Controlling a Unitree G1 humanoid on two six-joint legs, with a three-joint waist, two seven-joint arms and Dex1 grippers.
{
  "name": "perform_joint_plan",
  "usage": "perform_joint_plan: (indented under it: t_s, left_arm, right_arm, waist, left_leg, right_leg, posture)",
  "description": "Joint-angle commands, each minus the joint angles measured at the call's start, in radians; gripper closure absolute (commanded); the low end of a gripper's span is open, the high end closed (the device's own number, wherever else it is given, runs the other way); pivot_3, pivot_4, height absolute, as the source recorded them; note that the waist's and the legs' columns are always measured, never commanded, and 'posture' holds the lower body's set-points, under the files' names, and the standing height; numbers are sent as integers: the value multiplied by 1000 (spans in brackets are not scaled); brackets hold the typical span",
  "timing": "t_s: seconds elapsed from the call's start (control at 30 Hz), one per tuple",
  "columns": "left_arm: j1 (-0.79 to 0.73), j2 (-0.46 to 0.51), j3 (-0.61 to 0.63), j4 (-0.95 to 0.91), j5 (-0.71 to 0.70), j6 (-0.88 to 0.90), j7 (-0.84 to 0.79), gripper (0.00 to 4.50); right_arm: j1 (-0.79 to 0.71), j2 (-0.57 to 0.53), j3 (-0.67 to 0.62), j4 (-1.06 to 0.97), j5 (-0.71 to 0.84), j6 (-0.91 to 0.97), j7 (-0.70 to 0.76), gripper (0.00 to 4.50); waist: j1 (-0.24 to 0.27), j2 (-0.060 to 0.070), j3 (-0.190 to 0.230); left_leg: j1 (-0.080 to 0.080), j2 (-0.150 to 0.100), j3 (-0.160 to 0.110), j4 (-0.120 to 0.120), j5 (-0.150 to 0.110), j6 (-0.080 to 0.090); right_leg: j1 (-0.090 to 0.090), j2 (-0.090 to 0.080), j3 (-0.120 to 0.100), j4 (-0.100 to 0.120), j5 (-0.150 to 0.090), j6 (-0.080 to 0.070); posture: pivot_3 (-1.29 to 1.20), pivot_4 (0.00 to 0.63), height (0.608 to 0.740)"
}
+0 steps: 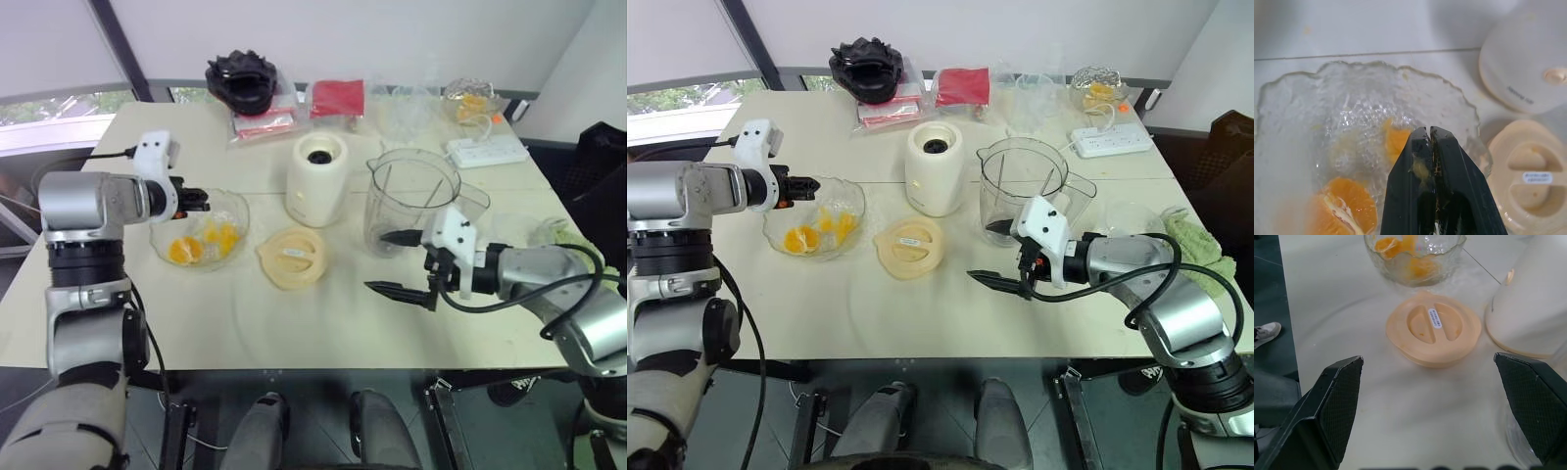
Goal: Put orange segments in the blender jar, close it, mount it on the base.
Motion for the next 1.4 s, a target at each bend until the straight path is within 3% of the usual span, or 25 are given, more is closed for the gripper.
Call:
perform_joint_plan:
  t_s: [0.03, 0.3, 0.33, 0.43, 0.53, 0.63, 0.73, 0.97, 1.4]
  left_arm:
    - [-4, 6, 38, -47, -20, 4, 36, 4411]
    - [133, 52, -113, 20, -5, -104, 11, 4411]
    - [143, 76, -149, 37, 2, -129, -12, 4175]
    - [143, 142, -244, 103, 20, -214, -86, 3101]
    - [56, 191, -357, 258, 86, -326, -150, 1583]
    - [-73, 176, -411, 464, 134, -371, -166, 59]
    - [-163, 149, -422, 622, 167, -403, -162, 59]
    - [-254, 82, -429, 805, 214, -414, -168, 59]
    - [-245, 30, -415, 820, 239, -332, -138, 59]
  right_arm:
    - [-5, 2, -14, -37, -1, -17, -4, 0]
    - [-16, 4, -8, -27, -5, -19, -3, 0]
    - [-17, 6, -6, -27, -5, -19, -4, 0]
    - [-18, 13, -1, -27, -7, -20, -10, 0]
    - [-4, 29, 4, -29, -16, -28, -22, 0]
    - [9, 49, 9, -33, -27, -34, -36, 0]
    - [12, 65, 19, -38, -34, -37, -53, 0]
    - [40, 82, 26, -54, -46, -46, -72, 0]
    - [54, 88, 33, -54, -62, -66, -74, 0]
  waist:
    - [-1, 0, 0]
    - [-1, 0, 0]
    - [-1, 0, 0]
    - [0, 0, 0]
    - [2, 0, 0]
    - [7, 0, 0]
    - [1, -1, 0]
    - [-7, -1, 0]
    - [-5, -2, 0]
  left_leg:
    - [0, 0, 0, 0, 0, 0]
    - [1, 0, 1, 0, 0, 0]
    - [1, 0, 1, 0, 0, 0]
    - [0, 0, 1, 0, 0, 0]
    - [0, 0, 1, -1, 0, 0]
    - [0, -1, 1, 0, 0, 0]
    - [-1, -1, 1, 0, 0, 0]
    - [0, -1, 1, -1, 0, 0]
    - [0, -1, 1, 0, 0, 0]
  right_leg:
    - [0, 0, 0, 0, 0, 0]
    - [0, 0, 1, 0, 0, 0]
    - [0, 0, 1, 0, 0, 0]
    - [-1, 0, 1, 0, 0, 0]
    - [-1, 0, 2, 0, 0, 0]
    - [-1, 0, 2, 0, 0, 0]
    - [0, 0, 2, -1, 0, 0]
    - [-1, 0, 2, 0, 0, 0]
    - [-1, 0, 2, 1, 0, 0]
  posture:
    - [0, 150, 740]
    - [0, 150, 740]
    - [0, 150, 740]
    - [0, 150, 740]
    - [0, 150, 740]
    - [0, 150, 740]
    - [0, 150, 740]
    - [0, 150, 740]
    - [0, 150, 740]
